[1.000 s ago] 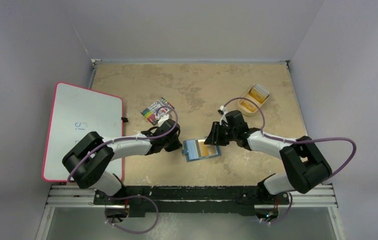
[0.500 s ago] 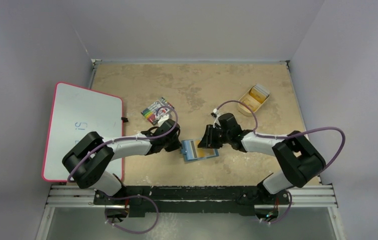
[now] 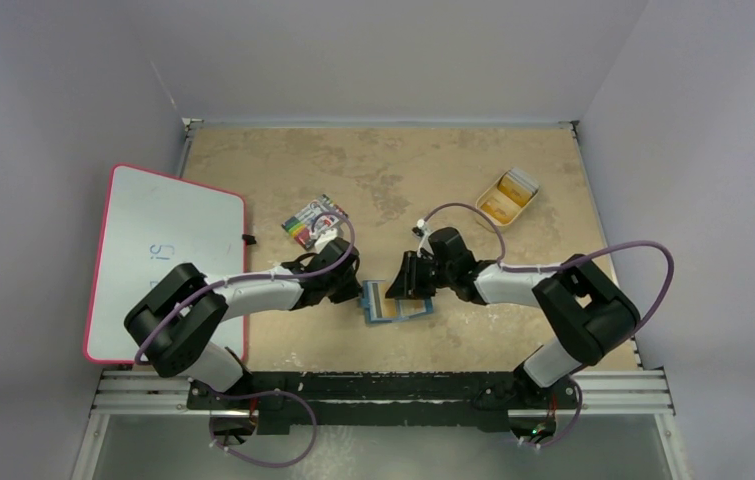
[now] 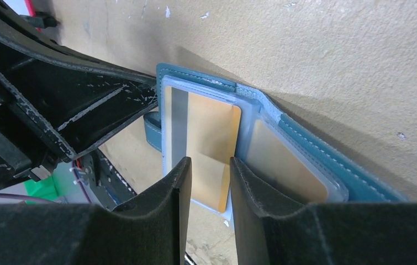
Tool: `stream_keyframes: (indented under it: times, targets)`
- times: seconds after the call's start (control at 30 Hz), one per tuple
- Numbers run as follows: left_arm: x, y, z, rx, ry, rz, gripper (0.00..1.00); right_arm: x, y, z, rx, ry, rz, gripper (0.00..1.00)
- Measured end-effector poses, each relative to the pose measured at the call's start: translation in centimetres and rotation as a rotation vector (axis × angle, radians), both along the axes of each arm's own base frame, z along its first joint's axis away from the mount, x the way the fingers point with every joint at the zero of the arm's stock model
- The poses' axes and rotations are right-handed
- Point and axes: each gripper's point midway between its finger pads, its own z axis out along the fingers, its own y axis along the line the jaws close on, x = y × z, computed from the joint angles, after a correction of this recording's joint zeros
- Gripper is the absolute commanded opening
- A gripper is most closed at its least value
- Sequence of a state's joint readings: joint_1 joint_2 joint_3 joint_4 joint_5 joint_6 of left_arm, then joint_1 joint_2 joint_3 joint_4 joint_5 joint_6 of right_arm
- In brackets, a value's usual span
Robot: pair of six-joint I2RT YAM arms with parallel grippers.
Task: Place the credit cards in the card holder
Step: Insert the credit card into the card holder.
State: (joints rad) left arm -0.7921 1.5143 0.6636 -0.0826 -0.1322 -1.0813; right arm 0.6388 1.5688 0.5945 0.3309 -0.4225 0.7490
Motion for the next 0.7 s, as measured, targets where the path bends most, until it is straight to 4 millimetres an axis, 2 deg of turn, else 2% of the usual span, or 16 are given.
stream_keyframes:
  times: [0.17, 0.37, 0.43, 0.53, 0.63, 0.7]
  targets:
    - [0.2, 0.0, 0.0, -0.001, -0.005, 0.004, 0.00, -0.1, 0.2, 0.1, 0.006, -0.004, 0.010, 0.34]
    - [0.5, 0.3, 0.2, 0.020, -0.011, 0.011, 0.23, 0.5, 0.0, 1.0, -0.034, -0.031, 0.021, 0.37]
    - [0.6, 0.5, 0.4, 0.038, -0.016, 0.009, 0.30, 1.7, 0.1, 2.6, -0.051, -0.092, 0.014, 0.40]
    - [0.6, 1.1, 1.0, 0.064, -0.025, 0.013, 0.39, 4.2, 0.2, 6.1, -0.071, -0.223, -0.003, 0.42]
    - [1.0, 1.3, 2.8, 0.062, -0.067, 0.016, 0.46, 6.8, -0.2, 9.3, -0.112, -0.354, -0.028, 0.43]
    - [1.3, 1.4, 4.3, 0.045, -0.106, 0.014, 0.56, 8.8, -1.0, 11.0, -0.166, -0.432, -0.051, 0.43]
